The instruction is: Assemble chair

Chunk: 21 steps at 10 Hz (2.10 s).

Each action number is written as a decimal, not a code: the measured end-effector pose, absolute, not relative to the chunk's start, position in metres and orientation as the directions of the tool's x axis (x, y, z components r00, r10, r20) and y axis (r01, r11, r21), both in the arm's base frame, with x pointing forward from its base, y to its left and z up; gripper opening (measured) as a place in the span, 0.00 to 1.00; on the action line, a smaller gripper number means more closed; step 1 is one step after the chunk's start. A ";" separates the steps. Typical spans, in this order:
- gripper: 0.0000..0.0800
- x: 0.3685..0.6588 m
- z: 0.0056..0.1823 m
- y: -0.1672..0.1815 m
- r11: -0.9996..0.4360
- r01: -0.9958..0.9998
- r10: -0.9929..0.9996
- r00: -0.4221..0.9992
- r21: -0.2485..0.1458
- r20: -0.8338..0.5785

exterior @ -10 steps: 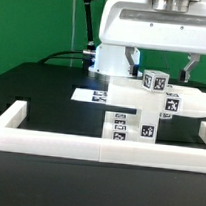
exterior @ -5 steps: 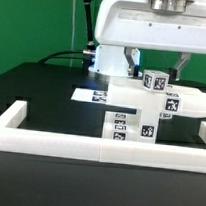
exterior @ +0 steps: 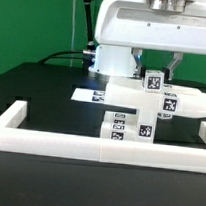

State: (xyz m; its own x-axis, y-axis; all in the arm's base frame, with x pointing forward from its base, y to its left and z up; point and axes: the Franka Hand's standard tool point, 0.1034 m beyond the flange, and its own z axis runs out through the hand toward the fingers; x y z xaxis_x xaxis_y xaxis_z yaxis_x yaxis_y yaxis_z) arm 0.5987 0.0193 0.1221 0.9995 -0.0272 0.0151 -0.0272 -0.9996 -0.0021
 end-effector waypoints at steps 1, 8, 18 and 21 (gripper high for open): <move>0.35 0.599 0.122 0.020 -0.995 -0.102 -0.102 0.995 -0.003 0.015; 0.36 0.599 0.120 0.019 -0.645 -0.764 -0.764 0.645 -0.020 -0.003; 0.77 0.603 0.121 0.020 -0.448 -0.894 -0.894 0.448 -0.025 -0.006; 0.81 0.603 0.120 0.022 -0.710 -0.704 -0.704 0.710 -0.027 0.005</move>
Offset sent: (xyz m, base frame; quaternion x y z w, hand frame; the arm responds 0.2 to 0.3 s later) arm -0.0005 -0.0026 -0.0031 -0.0100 -0.0060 0.2566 0.9664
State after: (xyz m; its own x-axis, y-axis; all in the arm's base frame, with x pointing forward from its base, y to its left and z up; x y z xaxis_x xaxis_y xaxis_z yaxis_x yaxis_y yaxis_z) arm 0.6030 0.0219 0.1201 0.7101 -0.7041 0.0049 -0.7038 -0.7099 -0.0271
